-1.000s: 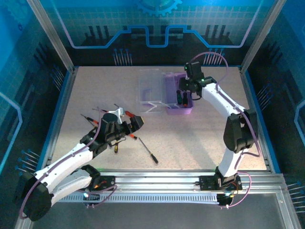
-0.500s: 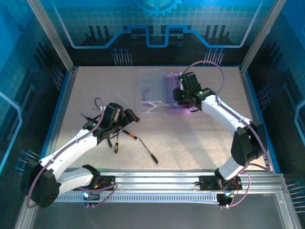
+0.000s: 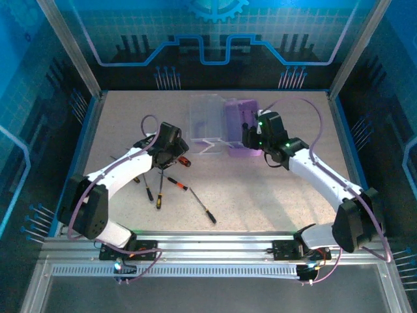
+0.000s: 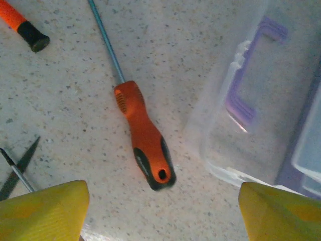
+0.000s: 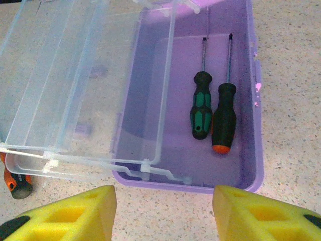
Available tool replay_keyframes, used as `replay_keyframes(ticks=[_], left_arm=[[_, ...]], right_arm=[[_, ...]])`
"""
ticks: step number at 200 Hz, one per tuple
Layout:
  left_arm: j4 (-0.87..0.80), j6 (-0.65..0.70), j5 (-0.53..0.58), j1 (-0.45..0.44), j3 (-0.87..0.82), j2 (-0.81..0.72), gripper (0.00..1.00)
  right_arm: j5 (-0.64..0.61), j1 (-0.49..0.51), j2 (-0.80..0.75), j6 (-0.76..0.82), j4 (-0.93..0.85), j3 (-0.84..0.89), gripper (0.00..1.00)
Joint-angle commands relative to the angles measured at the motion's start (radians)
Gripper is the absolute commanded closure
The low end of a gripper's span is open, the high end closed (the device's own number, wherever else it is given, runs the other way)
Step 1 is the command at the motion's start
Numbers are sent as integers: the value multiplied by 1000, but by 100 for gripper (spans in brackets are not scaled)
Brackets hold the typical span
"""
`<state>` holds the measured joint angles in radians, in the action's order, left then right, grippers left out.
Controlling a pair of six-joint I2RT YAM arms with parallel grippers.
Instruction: Pack the tool kit
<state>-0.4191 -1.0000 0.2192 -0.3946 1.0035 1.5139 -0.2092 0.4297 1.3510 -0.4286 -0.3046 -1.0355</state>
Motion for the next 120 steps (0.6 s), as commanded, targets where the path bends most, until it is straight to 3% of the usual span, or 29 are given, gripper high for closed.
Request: replay_keyframes(ticks=[1, 28, 81, 120], left_arm=[[-8, -72, 1, 22, 10, 28, 29], [-34, -103, 12, 31, 52, 88, 36], [-170, -183, 36, 37, 185, 248, 34], [-115, -203, 15, 76, 177, 287, 34]], right_arm=[[-10, -23, -65, -30, 65, 48, 44], [-3, -34, -116, -39, 104, 94, 43], [10, -40, -129, -42, 111, 113, 43], [19, -42, -139, -41, 107, 122, 44]])
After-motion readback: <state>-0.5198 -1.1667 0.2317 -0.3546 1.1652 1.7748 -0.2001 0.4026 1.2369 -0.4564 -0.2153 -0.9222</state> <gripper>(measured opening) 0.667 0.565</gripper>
